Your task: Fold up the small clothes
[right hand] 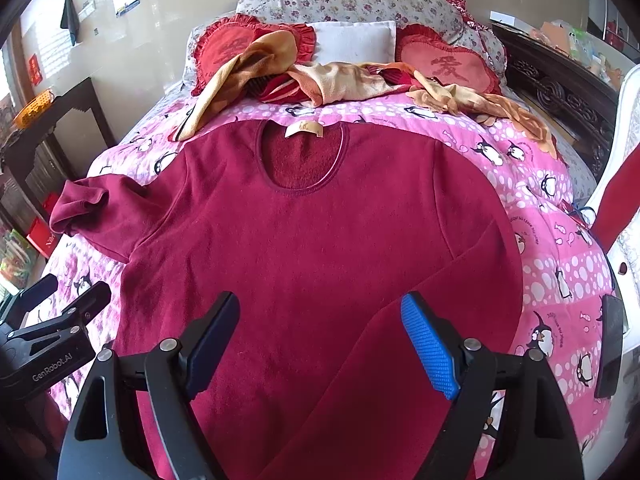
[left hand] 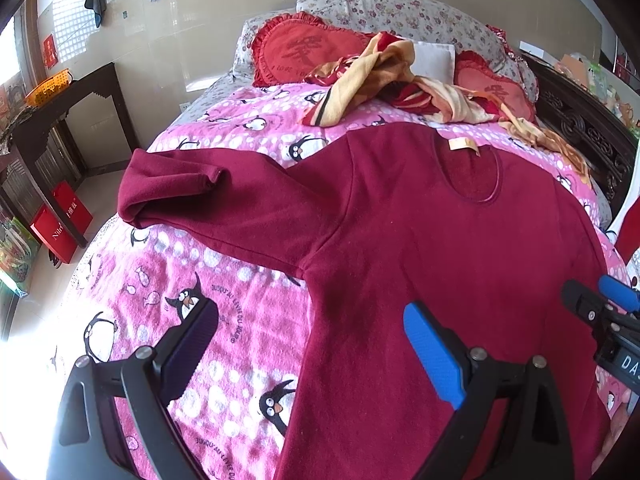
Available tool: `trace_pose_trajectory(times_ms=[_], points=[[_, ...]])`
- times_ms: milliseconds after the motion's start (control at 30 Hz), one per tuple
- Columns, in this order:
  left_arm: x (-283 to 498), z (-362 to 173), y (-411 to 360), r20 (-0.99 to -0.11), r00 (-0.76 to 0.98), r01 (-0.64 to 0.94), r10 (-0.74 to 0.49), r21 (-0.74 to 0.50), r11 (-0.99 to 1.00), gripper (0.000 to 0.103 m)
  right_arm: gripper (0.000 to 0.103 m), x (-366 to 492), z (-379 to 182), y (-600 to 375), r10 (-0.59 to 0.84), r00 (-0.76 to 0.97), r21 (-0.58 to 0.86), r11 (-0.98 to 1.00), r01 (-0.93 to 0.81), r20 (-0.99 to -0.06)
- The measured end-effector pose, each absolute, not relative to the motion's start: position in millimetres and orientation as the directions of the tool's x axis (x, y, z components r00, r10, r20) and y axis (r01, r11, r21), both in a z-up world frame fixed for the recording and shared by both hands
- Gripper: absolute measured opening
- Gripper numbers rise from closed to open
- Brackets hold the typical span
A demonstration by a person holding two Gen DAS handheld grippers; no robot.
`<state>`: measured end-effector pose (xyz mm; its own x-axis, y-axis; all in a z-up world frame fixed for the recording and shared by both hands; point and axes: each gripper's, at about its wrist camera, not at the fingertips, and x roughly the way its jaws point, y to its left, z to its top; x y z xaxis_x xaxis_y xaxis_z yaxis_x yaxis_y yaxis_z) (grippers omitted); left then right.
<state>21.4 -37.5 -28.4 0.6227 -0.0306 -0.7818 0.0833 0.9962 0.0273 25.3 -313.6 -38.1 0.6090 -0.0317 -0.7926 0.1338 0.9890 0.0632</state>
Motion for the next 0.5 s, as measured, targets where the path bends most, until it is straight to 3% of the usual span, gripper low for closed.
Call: trace_pose_trajectory(times_ms=[500], points=[[18.3,-31.7,-37.4,-0.785,0.619,0.082,-0.032,0.024,0.996,0.096,0.070,24.8,-42.8,-310.7,-0.028,0.596,0.064,0.989,0.132,-0.803]])
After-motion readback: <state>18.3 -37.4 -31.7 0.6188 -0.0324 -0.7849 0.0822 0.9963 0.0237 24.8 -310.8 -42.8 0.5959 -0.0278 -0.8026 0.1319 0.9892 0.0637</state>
